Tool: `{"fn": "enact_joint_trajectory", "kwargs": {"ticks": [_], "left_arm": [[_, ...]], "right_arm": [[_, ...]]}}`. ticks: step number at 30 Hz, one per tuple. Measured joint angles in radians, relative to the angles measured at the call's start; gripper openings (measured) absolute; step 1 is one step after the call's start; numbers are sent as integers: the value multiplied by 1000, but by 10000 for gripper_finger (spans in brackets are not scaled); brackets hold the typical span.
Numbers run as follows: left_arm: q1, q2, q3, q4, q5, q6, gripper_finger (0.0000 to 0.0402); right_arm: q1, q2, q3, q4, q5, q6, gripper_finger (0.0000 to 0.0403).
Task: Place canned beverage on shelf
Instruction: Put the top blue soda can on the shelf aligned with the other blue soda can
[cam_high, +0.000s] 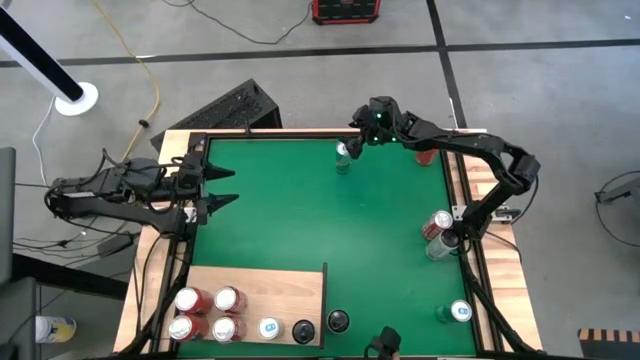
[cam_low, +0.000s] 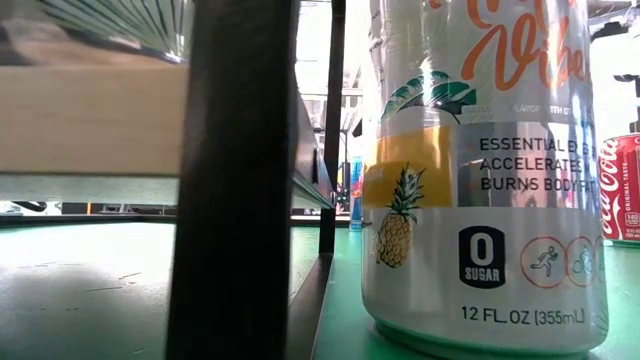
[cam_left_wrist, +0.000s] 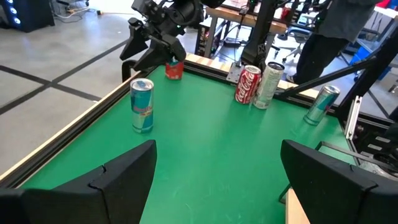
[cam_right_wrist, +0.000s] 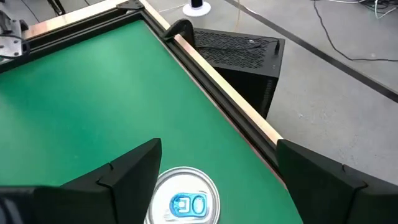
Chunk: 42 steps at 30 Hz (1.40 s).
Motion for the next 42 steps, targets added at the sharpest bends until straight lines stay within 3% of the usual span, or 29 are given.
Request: {"fn": "enact_joint_trajectory", "kwargs": {"ticks": [12, 28, 42], "left_arm": [[0, 0, 0, 0, 0, 0, 327], [0, 0, 0, -19, 0, 1, 327], [0, 0, 0, -46, -13, -24, 327]], "right_arm": [[4, 0, 0, -1, 1, -9, 387], [4, 55, 0, -3, -79, -45, 384], [22, 98, 0, -45, -37, -44, 384]]}}
